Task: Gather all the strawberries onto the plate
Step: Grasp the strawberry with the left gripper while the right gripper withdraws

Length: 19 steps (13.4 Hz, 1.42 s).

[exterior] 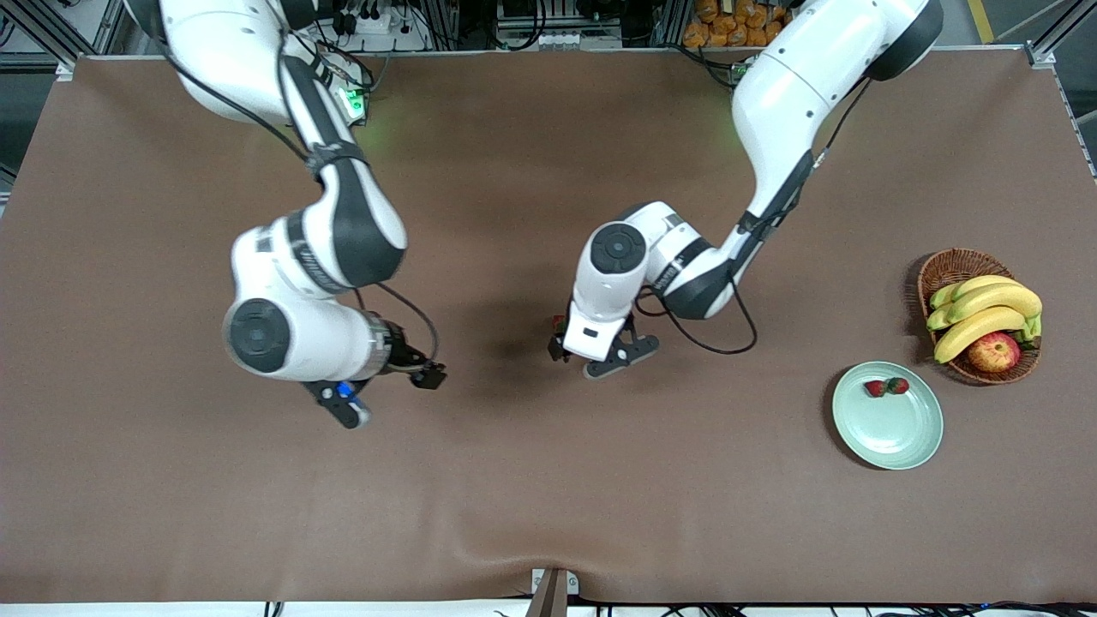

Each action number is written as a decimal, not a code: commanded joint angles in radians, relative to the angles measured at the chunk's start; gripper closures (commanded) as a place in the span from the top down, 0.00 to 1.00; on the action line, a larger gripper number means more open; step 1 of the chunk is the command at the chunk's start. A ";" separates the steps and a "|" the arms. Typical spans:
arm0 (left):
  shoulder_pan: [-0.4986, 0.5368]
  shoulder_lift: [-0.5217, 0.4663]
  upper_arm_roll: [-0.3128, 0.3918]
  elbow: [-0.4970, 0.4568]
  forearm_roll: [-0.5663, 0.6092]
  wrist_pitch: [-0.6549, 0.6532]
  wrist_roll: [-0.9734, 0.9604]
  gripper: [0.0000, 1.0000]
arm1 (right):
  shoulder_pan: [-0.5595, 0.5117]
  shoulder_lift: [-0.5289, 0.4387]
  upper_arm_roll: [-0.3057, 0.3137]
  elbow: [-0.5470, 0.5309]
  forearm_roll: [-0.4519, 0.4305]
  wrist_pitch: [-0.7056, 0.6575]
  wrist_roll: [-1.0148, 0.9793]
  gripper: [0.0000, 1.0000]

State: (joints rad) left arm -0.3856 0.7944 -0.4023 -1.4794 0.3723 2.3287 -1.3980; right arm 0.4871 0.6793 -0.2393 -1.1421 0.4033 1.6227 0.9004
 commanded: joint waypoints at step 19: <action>-0.119 0.094 0.056 0.024 0.017 0.023 -0.429 1.00 | -0.269 -0.572 -0.020 -0.317 -0.354 -0.196 -0.862 1.00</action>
State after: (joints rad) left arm -0.4982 0.8894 -0.3504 -1.4583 0.3723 2.3567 -1.8069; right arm 0.2064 0.2162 -0.2704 -1.3450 0.0858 1.4015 0.0448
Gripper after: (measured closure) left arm 0.000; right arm 0.000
